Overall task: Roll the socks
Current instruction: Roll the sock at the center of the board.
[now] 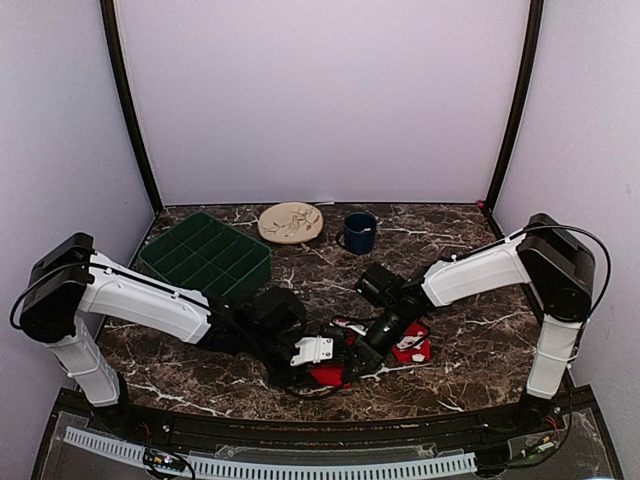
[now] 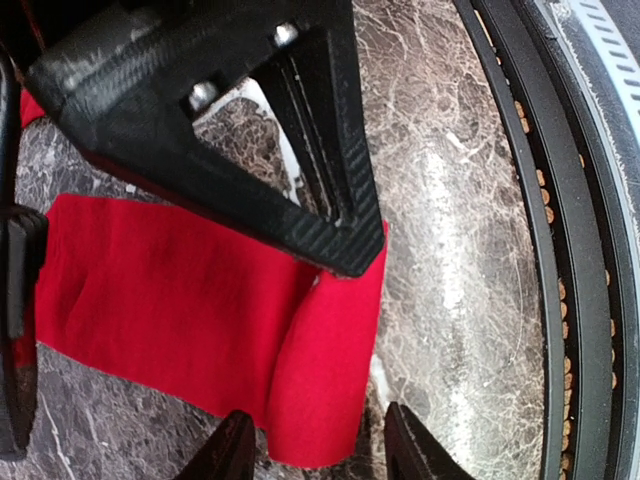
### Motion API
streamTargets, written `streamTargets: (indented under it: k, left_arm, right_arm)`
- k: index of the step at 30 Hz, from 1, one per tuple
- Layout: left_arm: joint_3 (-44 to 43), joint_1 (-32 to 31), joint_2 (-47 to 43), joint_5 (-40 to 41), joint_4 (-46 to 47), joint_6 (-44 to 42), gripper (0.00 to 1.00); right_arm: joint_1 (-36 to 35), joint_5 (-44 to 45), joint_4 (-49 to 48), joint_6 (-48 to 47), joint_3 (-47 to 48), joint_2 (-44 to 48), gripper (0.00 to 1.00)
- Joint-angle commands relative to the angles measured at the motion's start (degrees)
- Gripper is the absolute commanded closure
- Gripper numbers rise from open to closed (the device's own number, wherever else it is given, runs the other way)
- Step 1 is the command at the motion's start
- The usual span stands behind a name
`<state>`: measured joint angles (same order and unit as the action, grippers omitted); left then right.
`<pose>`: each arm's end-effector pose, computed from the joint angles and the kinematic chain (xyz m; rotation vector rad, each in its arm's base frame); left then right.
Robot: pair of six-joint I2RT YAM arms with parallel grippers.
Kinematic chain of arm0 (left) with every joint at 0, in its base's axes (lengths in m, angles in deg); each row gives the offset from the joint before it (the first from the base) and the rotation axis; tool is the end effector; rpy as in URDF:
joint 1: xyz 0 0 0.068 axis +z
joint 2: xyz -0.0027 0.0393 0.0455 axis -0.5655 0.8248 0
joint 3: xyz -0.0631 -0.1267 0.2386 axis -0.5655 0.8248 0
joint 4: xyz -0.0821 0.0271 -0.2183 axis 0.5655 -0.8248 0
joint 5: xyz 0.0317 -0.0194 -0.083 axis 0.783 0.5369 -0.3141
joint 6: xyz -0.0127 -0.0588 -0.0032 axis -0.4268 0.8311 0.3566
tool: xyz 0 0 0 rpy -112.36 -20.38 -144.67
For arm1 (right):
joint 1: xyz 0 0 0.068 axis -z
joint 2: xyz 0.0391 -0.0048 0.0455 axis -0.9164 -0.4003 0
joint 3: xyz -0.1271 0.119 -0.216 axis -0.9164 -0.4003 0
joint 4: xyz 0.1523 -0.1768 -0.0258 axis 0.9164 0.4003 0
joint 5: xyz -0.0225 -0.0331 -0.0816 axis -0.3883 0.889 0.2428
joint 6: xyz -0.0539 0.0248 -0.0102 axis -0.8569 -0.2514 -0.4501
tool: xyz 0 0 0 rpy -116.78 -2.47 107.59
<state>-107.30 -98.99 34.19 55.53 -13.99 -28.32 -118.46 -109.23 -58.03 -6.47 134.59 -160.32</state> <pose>0.1298 -0.2951 0.1778 1.8345 1.6732 -0.5586 0.1713 0.2726 0.1515 1.2328 -2.4469 -1.2482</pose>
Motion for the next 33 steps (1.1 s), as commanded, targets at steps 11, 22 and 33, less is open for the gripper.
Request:
streamTargets:
  k: [11, 22, 33]
  left_arm:
    - [-4.01, -0.48, 2.70, -3.53, -2.98, -2.33, 0.53]
    - [-4.46, -0.83, 4.36, -1.48, -3.32, -2.48, 0.58]
    - [-4.78, -1.01, 5.39, -1.97, -3.77, -3.08, 0.78]
  right_arm:
    - [0.63, -1.98, -2.17, 1.10, -1.34, -0.50, 1.00]
    - [0.81, -2.51, -2.27, 1.11, -1.61, -0.49, 1.00]
    - [0.86, -2.88, -3.19, 1.71, -2.35, -0.76, 1.00]
